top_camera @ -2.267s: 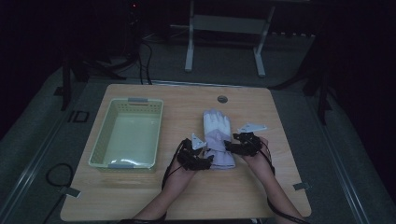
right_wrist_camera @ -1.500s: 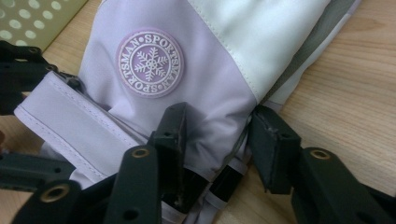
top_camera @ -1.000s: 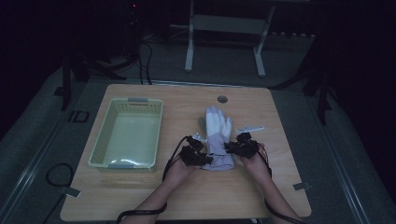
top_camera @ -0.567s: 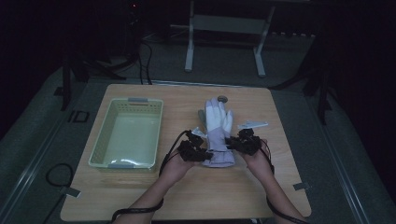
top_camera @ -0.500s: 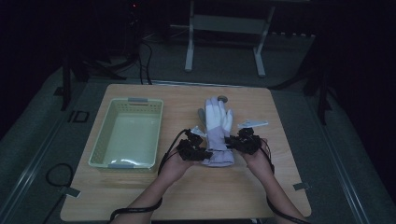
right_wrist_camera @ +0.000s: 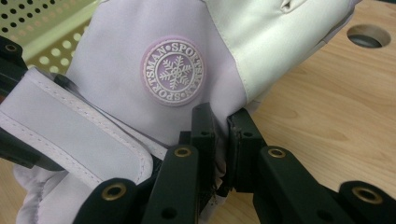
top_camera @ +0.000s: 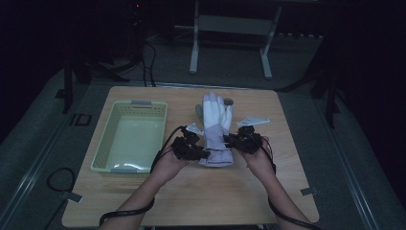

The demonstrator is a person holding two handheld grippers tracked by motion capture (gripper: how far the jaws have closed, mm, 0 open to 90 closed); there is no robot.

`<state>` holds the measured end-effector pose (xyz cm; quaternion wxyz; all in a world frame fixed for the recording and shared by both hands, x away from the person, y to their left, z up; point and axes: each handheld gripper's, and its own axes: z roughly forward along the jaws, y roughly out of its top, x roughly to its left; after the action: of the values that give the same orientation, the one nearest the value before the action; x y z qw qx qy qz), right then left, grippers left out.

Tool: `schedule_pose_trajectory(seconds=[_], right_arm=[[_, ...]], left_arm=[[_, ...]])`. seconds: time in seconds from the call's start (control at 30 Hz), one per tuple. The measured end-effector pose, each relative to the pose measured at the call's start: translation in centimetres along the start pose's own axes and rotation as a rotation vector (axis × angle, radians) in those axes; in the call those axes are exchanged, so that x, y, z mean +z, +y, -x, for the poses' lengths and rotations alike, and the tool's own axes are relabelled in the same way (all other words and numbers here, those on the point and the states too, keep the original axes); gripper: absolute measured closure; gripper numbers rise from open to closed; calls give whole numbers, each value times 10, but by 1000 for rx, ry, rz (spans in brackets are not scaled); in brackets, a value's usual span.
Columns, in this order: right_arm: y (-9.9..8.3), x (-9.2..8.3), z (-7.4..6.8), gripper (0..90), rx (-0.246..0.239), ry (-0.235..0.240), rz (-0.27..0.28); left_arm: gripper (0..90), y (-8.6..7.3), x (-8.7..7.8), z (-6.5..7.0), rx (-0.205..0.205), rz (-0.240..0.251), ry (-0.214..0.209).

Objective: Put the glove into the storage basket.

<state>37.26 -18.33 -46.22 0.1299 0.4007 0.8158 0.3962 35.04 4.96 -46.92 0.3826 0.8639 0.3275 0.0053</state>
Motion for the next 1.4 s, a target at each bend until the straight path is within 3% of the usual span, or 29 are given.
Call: schedule_pose_trajectory(seconds=[0.23,1.4], right_arm=[[10,4,-12,828,-20,2,2],[71,51,-89,826,-57,85,32]], left_arm=[[745,0,-14,-6,27,-27,3],[744,-28,-110,-50,7,-81,91]])
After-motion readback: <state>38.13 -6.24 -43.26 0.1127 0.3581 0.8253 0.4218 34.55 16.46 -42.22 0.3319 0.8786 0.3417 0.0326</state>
